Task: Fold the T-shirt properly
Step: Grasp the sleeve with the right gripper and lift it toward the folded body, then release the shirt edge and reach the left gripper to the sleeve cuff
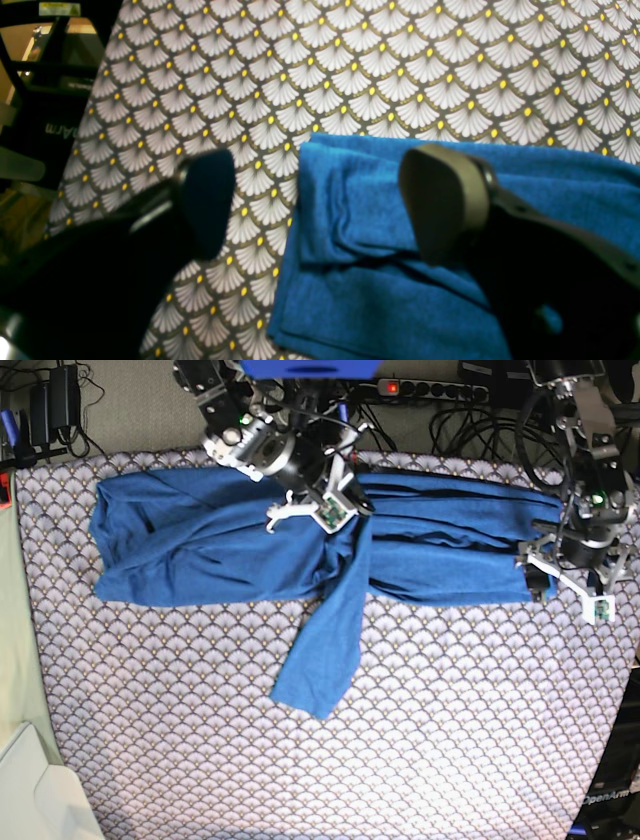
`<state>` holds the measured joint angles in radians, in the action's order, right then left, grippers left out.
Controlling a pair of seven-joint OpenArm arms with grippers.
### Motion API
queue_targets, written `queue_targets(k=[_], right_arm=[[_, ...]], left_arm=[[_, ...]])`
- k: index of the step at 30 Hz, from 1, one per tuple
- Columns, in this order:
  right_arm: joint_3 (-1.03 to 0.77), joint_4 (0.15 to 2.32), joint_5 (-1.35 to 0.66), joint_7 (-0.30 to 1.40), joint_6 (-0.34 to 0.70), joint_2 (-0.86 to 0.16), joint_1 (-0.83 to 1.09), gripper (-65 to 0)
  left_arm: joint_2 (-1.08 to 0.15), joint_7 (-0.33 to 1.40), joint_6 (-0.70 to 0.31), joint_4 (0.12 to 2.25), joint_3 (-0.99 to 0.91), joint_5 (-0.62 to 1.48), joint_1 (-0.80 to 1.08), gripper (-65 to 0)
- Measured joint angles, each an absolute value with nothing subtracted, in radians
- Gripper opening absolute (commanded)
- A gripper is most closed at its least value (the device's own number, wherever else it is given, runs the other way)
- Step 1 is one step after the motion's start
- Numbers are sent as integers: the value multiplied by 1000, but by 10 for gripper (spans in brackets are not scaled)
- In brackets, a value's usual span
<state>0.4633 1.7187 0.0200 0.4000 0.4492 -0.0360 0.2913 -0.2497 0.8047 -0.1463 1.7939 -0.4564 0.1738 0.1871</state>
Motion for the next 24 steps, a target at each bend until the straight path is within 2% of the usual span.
queue_targets(k=[13,16,22,24], right_arm=[[460,1719,20,401,449,-36,290,-641],[460,1719,20,401,449,-36,292,-555],[463,1719,19,401,448,-36,311,-292],[467,1718,20,402,450,-36,323,-252]], left_arm=[[-249,801,-146,1864,-456,177,187,-120],[-249,812,-146,1882,-456,177,188,-120],[-244,861,-141,1903,-434,197,159,-120],[-245,858,-143,1909,-402,241,134,-120]])
